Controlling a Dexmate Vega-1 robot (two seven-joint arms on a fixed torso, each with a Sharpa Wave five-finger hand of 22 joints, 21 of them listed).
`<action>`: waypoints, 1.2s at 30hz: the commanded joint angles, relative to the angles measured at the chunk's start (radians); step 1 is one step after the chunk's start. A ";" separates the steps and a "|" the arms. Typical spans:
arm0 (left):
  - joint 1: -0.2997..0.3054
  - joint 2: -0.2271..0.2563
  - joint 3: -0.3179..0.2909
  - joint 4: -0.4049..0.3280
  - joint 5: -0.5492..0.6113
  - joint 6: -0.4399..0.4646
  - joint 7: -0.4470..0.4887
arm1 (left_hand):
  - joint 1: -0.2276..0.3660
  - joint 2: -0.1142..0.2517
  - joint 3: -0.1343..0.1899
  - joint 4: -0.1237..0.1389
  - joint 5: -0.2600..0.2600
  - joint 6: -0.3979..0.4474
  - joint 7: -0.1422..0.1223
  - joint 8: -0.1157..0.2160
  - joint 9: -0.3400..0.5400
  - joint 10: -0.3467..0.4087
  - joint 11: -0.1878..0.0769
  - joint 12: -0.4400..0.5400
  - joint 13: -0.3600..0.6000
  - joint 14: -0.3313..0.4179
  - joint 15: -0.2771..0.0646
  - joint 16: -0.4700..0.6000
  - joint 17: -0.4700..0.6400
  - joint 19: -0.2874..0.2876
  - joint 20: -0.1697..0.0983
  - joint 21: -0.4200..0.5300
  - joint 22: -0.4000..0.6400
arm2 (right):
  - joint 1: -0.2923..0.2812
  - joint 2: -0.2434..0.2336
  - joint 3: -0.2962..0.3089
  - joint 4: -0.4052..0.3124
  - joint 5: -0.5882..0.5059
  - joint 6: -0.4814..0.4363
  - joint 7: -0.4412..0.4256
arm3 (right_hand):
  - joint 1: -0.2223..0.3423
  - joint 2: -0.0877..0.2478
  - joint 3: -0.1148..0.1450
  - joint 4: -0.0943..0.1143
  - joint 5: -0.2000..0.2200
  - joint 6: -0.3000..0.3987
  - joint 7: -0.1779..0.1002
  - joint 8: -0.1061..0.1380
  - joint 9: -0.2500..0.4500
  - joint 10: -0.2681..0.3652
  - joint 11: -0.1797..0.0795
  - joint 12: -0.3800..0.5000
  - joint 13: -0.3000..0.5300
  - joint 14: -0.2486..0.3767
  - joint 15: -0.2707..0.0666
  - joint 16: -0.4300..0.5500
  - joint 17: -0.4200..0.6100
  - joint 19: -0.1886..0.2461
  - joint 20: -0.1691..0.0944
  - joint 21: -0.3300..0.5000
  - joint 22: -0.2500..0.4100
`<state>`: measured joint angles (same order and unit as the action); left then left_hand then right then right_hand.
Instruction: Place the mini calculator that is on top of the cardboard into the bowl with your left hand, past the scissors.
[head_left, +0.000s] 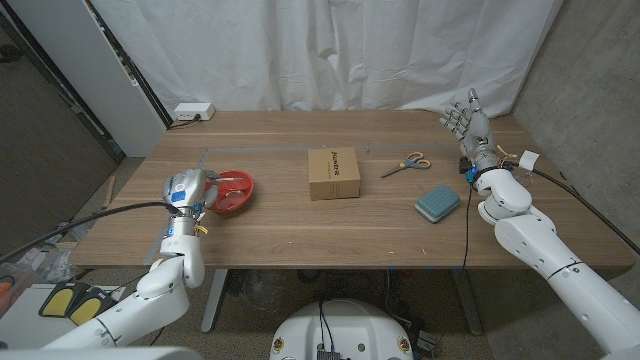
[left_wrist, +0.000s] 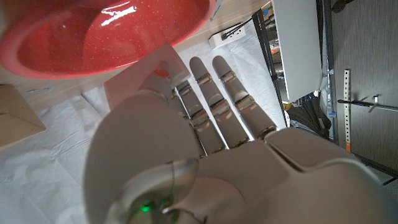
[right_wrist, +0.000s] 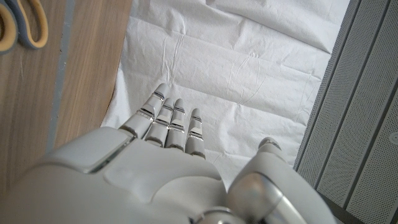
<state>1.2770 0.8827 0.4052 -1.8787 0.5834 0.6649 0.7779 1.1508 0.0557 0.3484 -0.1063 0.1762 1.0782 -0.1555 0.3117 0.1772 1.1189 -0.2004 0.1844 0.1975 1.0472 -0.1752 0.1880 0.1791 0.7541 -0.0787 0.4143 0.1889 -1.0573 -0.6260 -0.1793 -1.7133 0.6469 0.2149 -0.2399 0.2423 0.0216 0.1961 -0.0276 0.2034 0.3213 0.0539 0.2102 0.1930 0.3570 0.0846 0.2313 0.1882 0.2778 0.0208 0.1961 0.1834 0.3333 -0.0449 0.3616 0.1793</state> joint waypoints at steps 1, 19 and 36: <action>-0.028 0.011 0.021 0.011 -0.011 0.036 -0.024 | -0.002 0.008 0.009 -0.002 0.004 0.064 0.038 -0.001 0.011 -0.001 -0.001 0.006 0.003 -0.007 -0.048 -0.002 0.003 -0.005 -0.079 0.003 0.001 | 0.006 0.000 -0.008 -0.008 -0.006 -0.017 -0.006 | -0.004 0.009 0.000 -0.002 0.000 0.005 -0.001 -0.006 0.006 0.006 0.001 -0.003 0.003 0.006 0.000 -0.004 0.003 0.010 -0.007 -0.006 0.001; -0.064 0.016 0.063 0.024 -0.032 0.037 -0.056 | -0.002 0.009 0.014 -0.003 0.004 0.060 0.037 -0.005 0.011 -0.005 0.000 0.006 0.003 -0.015 -0.049 -0.001 0.004 -0.011 -0.079 0.002 0.001 | 0.027 0.007 -0.017 0.007 -0.010 -0.022 -0.004 | -0.003 0.010 0.000 -0.003 -0.001 0.005 -0.001 -0.006 0.006 0.005 0.002 -0.004 0.003 0.007 -0.001 -0.004 0.003 0.012 -0.007 -0.011 0.002; -0.037 0.026 0.061 -0.007 -0.040 0.067 -0.045 | 0.004 0.017 0.029 -0.006 -0.001 0.000 0.023 -0.029 0.015 -0.050 -0.001 -0.003 0.004 -0.038 -0.048 -0.003 0.004 -0.036 -0.074 -0.004 0.003 | 0.041 0.003 -0.022 0.016 -0.007 -0.021 0.015 | -0.001 0.011 0.000 -0.006 -0.001 0.005 -0.003 -0.006 0.006 0.006 0.003 -0.005 0.003 0.006 0.000 -0.004 0.003 0.014 -0.007 -0.016 0.002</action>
<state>1.2233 0.9040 0.4671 -1.8664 0.5480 0.7105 0.7242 1.1490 0.0573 0.3672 -0.1105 0.1730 1.0779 -0.1551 0.2898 0.1895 1.0802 -0.2032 0.1851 0.2025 1.0198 -0.1657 0.1880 0.1791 0.7250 -0.0750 0.4139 0.1886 -1.0243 -0.6209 -0.1984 -1.7014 0.6375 0.1934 -0.2371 0.2421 0.0214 0.1962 -0.0276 0.2034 0.3213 0.0539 0.2102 0.1930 0.3570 0.0846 0.2313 0.1882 0.2778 0.0209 0.1920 0.1834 0.3367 -0.0411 0.3461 0.1791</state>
